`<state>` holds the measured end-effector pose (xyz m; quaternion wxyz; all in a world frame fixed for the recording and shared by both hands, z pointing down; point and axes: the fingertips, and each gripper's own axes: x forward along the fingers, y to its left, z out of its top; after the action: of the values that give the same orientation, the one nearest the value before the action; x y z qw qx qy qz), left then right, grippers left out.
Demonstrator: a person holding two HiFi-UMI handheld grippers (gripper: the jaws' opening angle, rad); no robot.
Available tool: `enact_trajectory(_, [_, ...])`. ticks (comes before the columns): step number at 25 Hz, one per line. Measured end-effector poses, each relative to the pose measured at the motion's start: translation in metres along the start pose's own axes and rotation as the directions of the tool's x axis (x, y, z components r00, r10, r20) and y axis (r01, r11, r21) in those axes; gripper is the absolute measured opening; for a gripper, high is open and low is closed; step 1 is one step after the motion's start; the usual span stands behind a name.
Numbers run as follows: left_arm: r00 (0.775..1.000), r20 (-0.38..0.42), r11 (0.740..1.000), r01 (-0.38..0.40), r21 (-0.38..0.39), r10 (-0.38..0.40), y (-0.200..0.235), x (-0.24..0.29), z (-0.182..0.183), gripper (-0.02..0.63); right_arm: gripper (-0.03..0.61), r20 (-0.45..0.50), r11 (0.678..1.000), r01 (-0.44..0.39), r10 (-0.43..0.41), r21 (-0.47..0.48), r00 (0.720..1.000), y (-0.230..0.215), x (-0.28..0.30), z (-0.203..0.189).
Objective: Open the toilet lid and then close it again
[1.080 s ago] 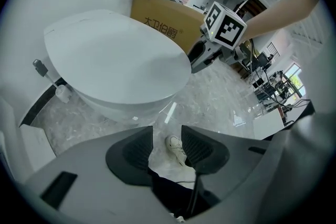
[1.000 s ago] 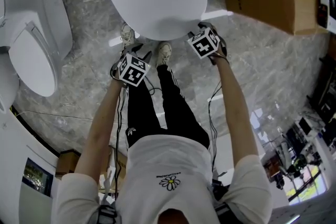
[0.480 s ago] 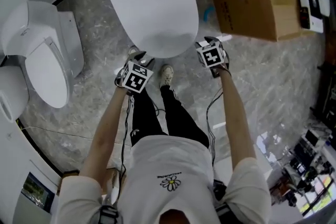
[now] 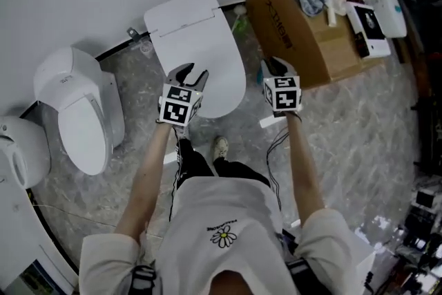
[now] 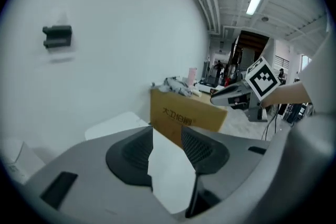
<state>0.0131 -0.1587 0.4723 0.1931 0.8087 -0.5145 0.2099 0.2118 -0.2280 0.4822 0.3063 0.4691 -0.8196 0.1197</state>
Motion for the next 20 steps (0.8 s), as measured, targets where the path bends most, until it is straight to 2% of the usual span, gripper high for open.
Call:
enact_trajectory(2, [0.995, 0.099, 1.000, -0.015, 0.021, 0.013, -0.006, -0.021, 0.049, 0.186, 0.092, 0.099, 0.999, 0.035, -0.033, -0.018, 0.994, -0.001, -0.035, 0.043])
enact_trajectory(5, [0.972, 0.235, 0.999, -0.033, 0.042, 0.022, -0.024, -0.059, 0.108, 0.178, 0.071, 0.250, 0.996, 0.076, -0.065, -0.035, 0.966, 0.006, -0.093, 0.095])
enact_trajectory(9, [0.921, 0.386, 0.995, -0.081, 0.063, 0.051, -0.053, -0.108, 0.162, 0.157, 0.048, 0.449, 0.996, 0.089, -0.087, 0.017, 0.889, 0.019, -0.165, 0.145])
enact_trajectory(12, [0.876, 0.476, 0.990, -0.128, 0.064, 0.083, -0.071, -0.142, 0.184, 0.117, 0.044, 0.560, 0.996, 0.075, -0.083, 0.038, 0.825, 0.037, -0.209, 0.167])
enact_trajectory(16, [0.813, 0.568, 0.978, -0.200, 0.058, 0.132, -0.091, -0.178, 0.202, 0.059, 0.043, 0.659, 0.999, 0.036, -0.043, 0.025, 0.751, 0.062, -0.252, 0.183])
enact_trajectory(18, [0.784, 0.603, 0.972, -0.228, 0.057, 0.149, -0.100, -0.192, 0.206, 0.035, 0.043, 0.689, 1.000, 0.019, -0.019, 0.007, 0.724, 0.074, -0.267, 0.184])
enact_trajectory(20, [0.763, 0.629, 0.969, -0.242, 0.059, 0.152, -0.112, -0.204, 0.205, 0.026, 0.041, 0.704, 1.000, 0.006, 0.003, -0.010, 0.710, 0.085, -0.278, 0.181])
